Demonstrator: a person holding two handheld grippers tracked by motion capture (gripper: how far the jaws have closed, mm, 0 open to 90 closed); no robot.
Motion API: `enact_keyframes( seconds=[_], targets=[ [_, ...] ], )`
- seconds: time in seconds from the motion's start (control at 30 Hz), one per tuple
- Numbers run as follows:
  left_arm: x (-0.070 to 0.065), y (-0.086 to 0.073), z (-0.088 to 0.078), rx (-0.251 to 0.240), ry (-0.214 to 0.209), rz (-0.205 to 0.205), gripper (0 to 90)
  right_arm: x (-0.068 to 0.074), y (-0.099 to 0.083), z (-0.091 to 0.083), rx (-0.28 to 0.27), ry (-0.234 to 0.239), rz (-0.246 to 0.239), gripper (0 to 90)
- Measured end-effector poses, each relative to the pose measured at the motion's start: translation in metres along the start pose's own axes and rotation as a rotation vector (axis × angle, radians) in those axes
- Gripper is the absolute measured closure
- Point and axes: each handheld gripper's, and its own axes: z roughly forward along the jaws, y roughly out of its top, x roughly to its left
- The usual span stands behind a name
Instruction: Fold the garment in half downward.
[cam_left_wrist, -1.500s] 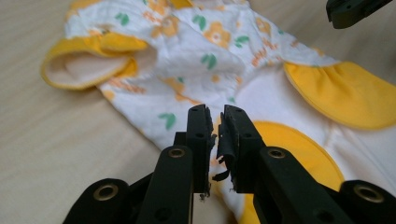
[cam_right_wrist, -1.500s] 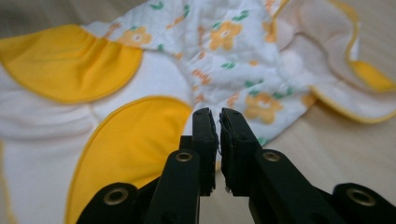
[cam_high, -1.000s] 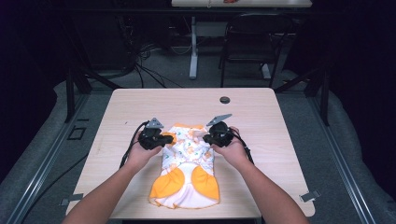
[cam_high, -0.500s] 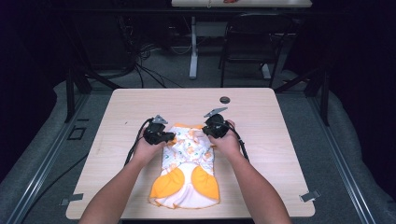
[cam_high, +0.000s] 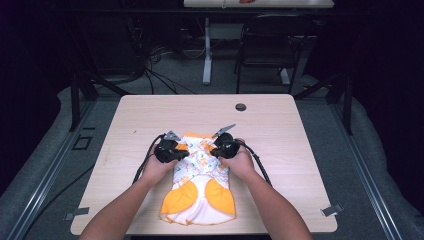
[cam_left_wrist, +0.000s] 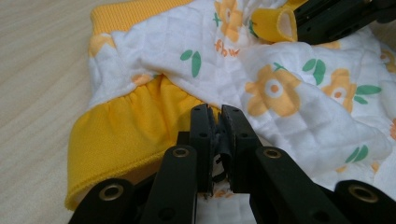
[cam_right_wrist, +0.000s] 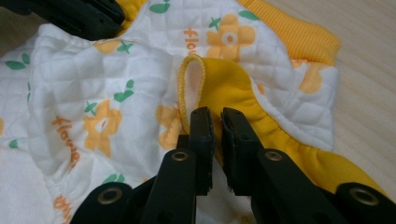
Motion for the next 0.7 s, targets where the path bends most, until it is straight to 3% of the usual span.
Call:
enact_keyframes(
  seconds=[0.1,0.17,0.3,0.4,0.5,0.7],
  targets=[
    [0.0,-0.001,-0.001,0.0,-0.003,-0.004,83.5,0.0,-0.003,0.0,-0.016,0.011,0.022,82.2],
    [-0.001,-0.004,-0.002,-0.009,-0.012,-0.014,83.5,-0.002,-0.009,-0.001,-0.038,0.038,0.066,82.6],
    [-0.003,-0.004,-0.006,0.01,-0.022,-0.004,83.5,-0.001,-0.012,-0.005,-0.026,0.043,0.048,81.9],
    [-0.001,0.003,-0.012,-0.017,-0.01,-0.009,82.9,-0.001,-0.009,-0.011,-0.028,0.045,0.037,80.9],
    [0.006,0.014,-0.02,-0.045,-0.001,-0.02,82.1,-0.004,-0.004,-0.02,-0.072,0.056,0.053,80.4],
    [0.021,0.032,-0.027,-0.076,0.045,-0.044,78.8,-0.014,0.012,-0.032,-0.13,0.024,0.091,79.2]
  ],
)
